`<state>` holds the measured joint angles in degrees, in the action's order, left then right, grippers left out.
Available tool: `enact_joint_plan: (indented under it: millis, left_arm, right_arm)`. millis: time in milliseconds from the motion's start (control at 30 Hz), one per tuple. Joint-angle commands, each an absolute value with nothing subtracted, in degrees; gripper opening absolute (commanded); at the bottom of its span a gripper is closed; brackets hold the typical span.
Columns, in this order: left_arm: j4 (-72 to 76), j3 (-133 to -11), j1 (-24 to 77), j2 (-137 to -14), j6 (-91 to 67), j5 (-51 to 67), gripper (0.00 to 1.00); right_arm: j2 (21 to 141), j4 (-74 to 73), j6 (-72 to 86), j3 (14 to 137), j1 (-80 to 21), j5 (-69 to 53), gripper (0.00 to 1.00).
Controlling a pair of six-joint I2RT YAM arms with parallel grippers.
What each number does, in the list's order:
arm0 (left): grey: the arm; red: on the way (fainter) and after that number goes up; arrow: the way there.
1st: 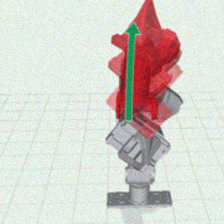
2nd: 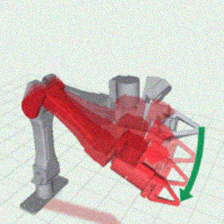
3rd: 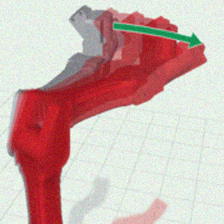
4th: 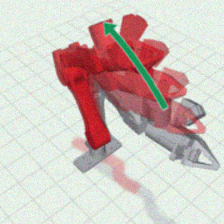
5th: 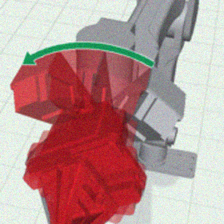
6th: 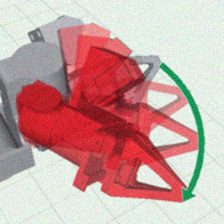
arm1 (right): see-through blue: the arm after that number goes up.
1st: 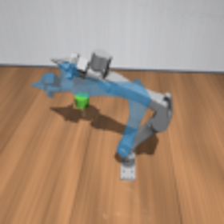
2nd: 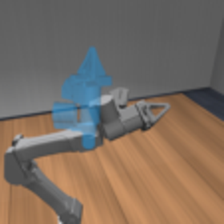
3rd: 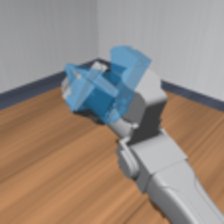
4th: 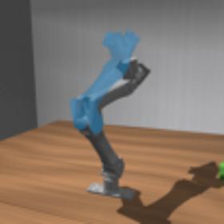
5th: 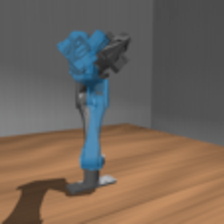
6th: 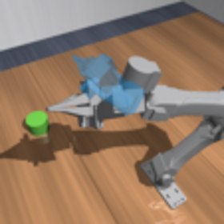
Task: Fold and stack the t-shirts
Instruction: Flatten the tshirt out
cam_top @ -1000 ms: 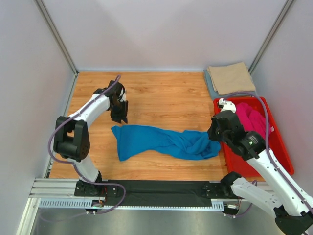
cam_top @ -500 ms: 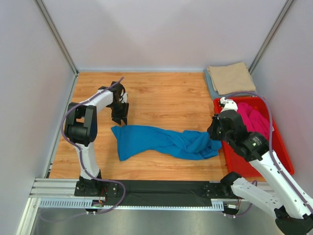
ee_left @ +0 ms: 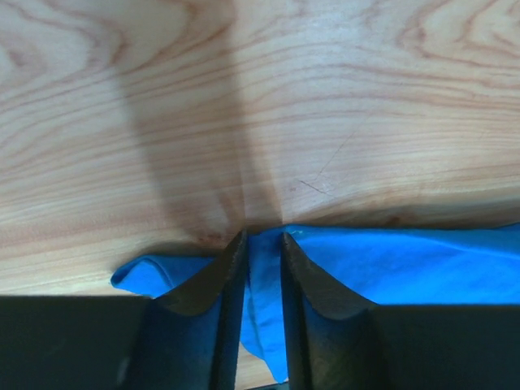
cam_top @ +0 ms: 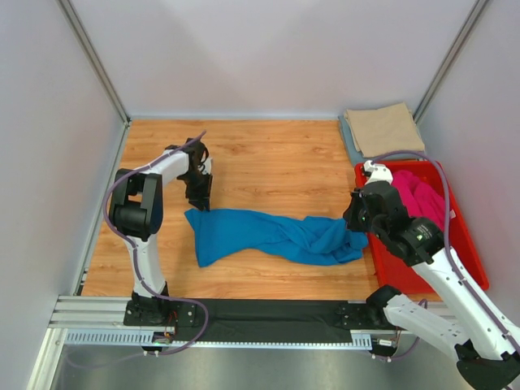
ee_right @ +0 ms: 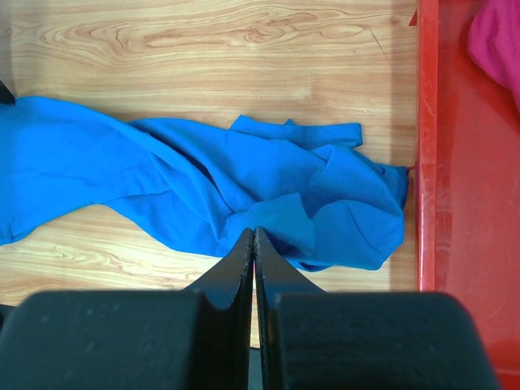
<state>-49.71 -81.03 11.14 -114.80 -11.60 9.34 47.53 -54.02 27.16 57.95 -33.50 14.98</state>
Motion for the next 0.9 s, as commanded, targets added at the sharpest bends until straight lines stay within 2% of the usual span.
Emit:
enact_joint_plan:
  millis: [0,33,133,567,700,800,867]
  left_arm:
    - [-48.88,-79.55,10.9,-113.04,-13.09,12.02,0.29]
    - [-48.78,-79.45,10.9,-112.77,-13.18,12.65,0.19]
    - [-49.04,-80.15,10.9,-111.19,-13.97,13.09,0.0]
    - [-50.45,-80.94,10.9,-91.33,-21.18,5.2,0.0]
    - [-51.85,-84.28,10.9,-81.25,-23.19,-3.13,0.0]
    - [-51.94,-89.2,10.9,-73.95,-25.13,-8.59,0.0]
    - [-51.51,-93.24,10.9,-68.76,-26.27,-11.32,0.0]
  right_arm:
    - [47.2,-51.15,26.89,58.71,-33.4,15.47,0.0]
    - [47.46,-51.15,26.89,58.45,-33.4,15.38,0.0]
    - [47.29,-51.15,26.89,58.1,-33.31,15.64,0.0]
    - [49.13,-49.57,26.9,59.58,-33.4,18.35,0.0]
    - [49.31,-47.82,23.04,68.01,-33.31,23.79,0.0]
    - [50.71,-47.03,16.99,81.42,-33.4,27.15,0.0]
    - [50.8,-45.54,14.34,85.59,-33.31,27.77,0.0]
